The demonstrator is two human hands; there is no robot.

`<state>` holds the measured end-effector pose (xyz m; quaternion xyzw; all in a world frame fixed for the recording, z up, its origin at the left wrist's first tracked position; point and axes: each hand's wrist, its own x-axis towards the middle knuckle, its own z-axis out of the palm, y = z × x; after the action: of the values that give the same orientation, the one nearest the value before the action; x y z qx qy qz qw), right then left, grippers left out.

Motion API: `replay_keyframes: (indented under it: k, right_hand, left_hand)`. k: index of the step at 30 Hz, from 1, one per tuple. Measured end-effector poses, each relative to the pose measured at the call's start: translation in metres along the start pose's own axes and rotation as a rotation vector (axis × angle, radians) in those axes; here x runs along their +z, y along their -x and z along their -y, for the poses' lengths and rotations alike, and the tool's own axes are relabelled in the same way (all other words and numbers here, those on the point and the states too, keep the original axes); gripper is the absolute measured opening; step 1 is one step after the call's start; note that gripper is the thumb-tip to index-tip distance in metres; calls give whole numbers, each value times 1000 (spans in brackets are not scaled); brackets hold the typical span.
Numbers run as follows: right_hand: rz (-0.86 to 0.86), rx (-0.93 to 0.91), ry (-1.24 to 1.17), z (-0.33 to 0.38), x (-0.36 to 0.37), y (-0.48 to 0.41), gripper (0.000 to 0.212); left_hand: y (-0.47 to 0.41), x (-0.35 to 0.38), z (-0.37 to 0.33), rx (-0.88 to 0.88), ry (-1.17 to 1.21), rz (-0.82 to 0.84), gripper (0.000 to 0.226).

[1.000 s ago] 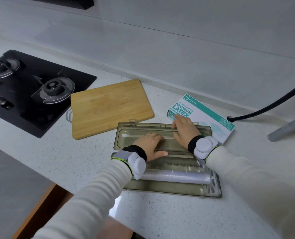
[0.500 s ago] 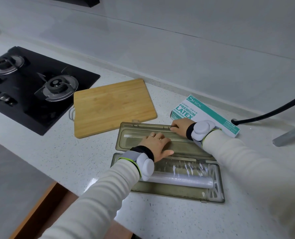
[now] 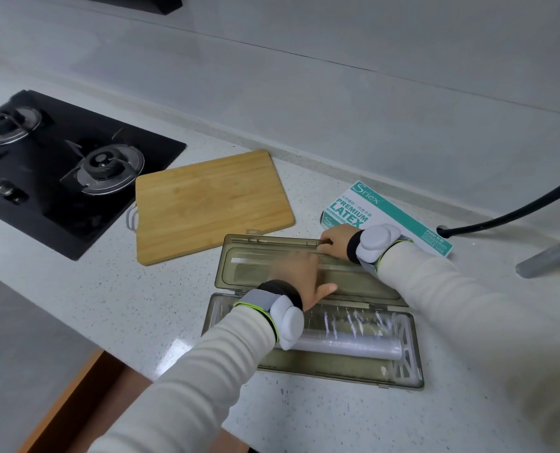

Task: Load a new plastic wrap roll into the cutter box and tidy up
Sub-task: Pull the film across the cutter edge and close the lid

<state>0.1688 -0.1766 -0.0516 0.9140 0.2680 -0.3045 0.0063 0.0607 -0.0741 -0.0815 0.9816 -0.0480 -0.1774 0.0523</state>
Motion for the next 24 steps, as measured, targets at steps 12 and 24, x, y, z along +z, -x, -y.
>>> replay_keyframes:
  k: [12, 24]
  right_hand:
    - [122, 50, 0, 5, -11, -7, 44]
    - [82, 20, -346, 1, -32, 8, 13]
  left_hand:
    - [8, 2, 9, 37, 66, -108, 56]
    - [23, -11, 10, 63, 87, -217, 36]
